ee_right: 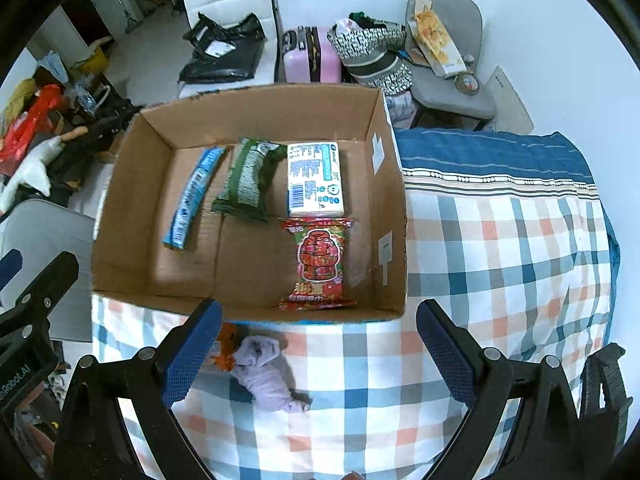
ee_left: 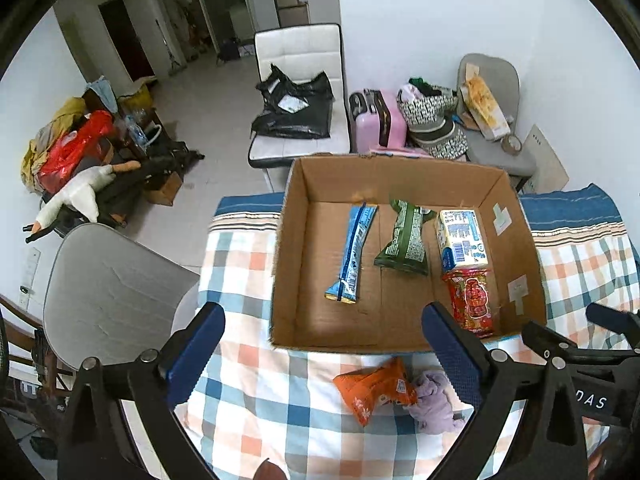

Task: Organize snacks
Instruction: 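Open both grippers and lift them out of the box, then grasp the orange snack bag with the left gripper while the right grasps the lilac sock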

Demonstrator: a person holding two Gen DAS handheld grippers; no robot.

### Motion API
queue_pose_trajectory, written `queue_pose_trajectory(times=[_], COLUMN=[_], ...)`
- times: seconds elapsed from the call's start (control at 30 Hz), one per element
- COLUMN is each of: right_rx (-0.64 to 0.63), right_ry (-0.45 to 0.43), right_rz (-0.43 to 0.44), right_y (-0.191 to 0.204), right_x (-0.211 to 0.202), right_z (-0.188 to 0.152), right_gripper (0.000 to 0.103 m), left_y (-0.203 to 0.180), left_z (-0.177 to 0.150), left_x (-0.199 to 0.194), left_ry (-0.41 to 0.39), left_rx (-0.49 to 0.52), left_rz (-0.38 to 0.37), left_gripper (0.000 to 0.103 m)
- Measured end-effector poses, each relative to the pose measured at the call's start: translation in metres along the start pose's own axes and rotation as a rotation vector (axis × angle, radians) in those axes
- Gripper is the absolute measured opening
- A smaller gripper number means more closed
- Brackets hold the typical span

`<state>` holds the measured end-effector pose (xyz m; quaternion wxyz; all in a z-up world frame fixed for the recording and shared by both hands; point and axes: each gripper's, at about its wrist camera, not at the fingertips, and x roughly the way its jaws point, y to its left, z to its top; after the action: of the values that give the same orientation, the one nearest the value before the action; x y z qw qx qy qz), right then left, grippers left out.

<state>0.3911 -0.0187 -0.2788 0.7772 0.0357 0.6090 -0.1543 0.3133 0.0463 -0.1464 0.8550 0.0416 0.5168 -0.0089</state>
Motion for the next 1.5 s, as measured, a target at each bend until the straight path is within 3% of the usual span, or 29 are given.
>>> queue_pose_trajectory(times=[0.17,0.37,0.47,0.53,0.57,0.6,0.63,0.67,0.93,1.07,1.23,1.27,1.3,1.33,1.37,1.5], right_rx=[-0.026,-0.088,-0.084,-0.076,-0.068,-0.063,-0.062,-0.068,-0.019,0.027,0.072,0.075,0.078,0.080,0.079,0.066], right_ry=[0.076,0.272,0.326,0.342,0.357,0.375,0.393,0.388,0.404,0.397,0.395,0.395,0.394,0.392,0.390,0.387], right_rz=[0.078,0.149,0.179,0.188,0.198,0.207,0.211,0.200,0.161,0.149,0.150,0.149,0.151,0.155,0.156,0.164], right_y=[-0.002,0.012,0.022,0.028,0.030,0.032,0.034,0.034,-0.011,-0.040,-0.061,-0.062,-0.060,-0.062,-0.063,-0.057], right_x=[0.005,0.081,0.119,0.141,0.152,0.162,0.170,0.174,0.154,0.145,0.141,0.141,0.142,0.141,0.140,0.137], right_z=[-0.024,-0.069,-0.082,-0.087,-0.089,-0.091,-0.093,-0.097,-0.119,-0.122,-0.125,-0.124,-0.124,-0.124,-0.124,-0.125], right_gripper=[0.099,0.099,0.099,0.095,0.089,0.076,0.066,0.047,0.043,0.043,0.043,0.043,0.043,0.043,0.043,0.043], left_y=[0.009,0.019,0.019,0.016,0.015,0.013,0.010,0.006,-0.058,-0.099,-0.119,-0.119,-0.118,-0.116,-0.113,-0.099], left_z=[-0.027,-0.083,-0.107,-0.116,-0.118,-0.120,-0.120,-0.119,-0.105,-0.106,-0.113,-0.114,-0.113,-0.114,-0.114,-0.121], left_x=[-0.009,0.036,0.060,0.071,0.077,0.080,0.085,0.089,0.131,0.160,0.177,0.177,0.177,0.175,0.174,0.172], left_ry=[0.017,0.188,0.259,0.296,0.308,0.313,0.319,0.324,0.362,0.379,0.402,0.399,0.396,0.394,0.422,0.468], left_rx=[-0.009,-0.025,-0.008,0.021,0.036,0.049,0.071,0.098,0.414,0.615,0.711,0.713,0.707,0.699,0.679,0.574], left_rz=[0.006,0.037,0.062,0.064,0.062,0.061,0.059,0.047,-0.016,0.009,-0.004,0.005,0.014,0.025,0.003,-0.015], left_gripper=[0.101,0.101,0.101,0.101,0.101,0.101,0.101,0.101,0.101,0.101,0.099,0.097,0.086,0.058,0.044,0.040])
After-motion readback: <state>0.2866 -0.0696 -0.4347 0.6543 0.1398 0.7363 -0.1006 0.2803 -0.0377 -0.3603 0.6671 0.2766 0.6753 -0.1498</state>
